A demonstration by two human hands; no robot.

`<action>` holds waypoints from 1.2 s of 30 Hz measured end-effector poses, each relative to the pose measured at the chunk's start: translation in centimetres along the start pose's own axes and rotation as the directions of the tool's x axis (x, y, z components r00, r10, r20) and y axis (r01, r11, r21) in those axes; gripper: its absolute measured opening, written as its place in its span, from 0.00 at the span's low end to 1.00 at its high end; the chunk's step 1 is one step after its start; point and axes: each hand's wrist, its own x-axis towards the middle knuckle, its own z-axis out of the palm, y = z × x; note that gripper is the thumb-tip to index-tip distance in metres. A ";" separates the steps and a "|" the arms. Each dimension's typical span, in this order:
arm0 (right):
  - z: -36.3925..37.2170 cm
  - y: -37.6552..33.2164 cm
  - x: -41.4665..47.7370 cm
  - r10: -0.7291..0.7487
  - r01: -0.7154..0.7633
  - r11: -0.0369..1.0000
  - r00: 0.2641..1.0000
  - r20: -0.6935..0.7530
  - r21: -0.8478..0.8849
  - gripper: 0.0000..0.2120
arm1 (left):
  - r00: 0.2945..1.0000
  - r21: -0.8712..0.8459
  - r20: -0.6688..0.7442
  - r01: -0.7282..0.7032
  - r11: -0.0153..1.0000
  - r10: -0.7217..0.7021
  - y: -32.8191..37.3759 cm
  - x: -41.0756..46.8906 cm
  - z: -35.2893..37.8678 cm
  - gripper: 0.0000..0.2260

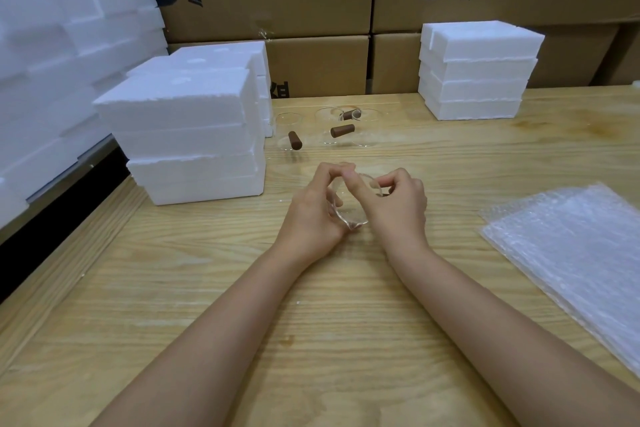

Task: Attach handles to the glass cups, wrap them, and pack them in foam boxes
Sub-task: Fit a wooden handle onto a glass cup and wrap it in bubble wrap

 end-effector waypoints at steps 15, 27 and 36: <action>-1.2 1.3 -0.5 -0.378 0.390 0.921 0.900 0.220 -0.013 0.28 | 0.990 -0.245 -0.009 0.135 0.960 -0.141 -0.4 0.2 -0.7 0.31; -2.6 1.4 0.6 -0.329 0.227 0.864 0.930 0.164 0.449 0.15 | 0.982 -0.356 0.040 0.187 0.916 -0.185 -0.1 0.3 -1.2 0.30; -2.5 1.0 1.1 -0.097 0.091 0.774 0.995 -0.025 0.627 0.03 | 0.990 -0.380 0.078 0.136 0.915 -0.115 -0.3 -0.1 -1.2 0.57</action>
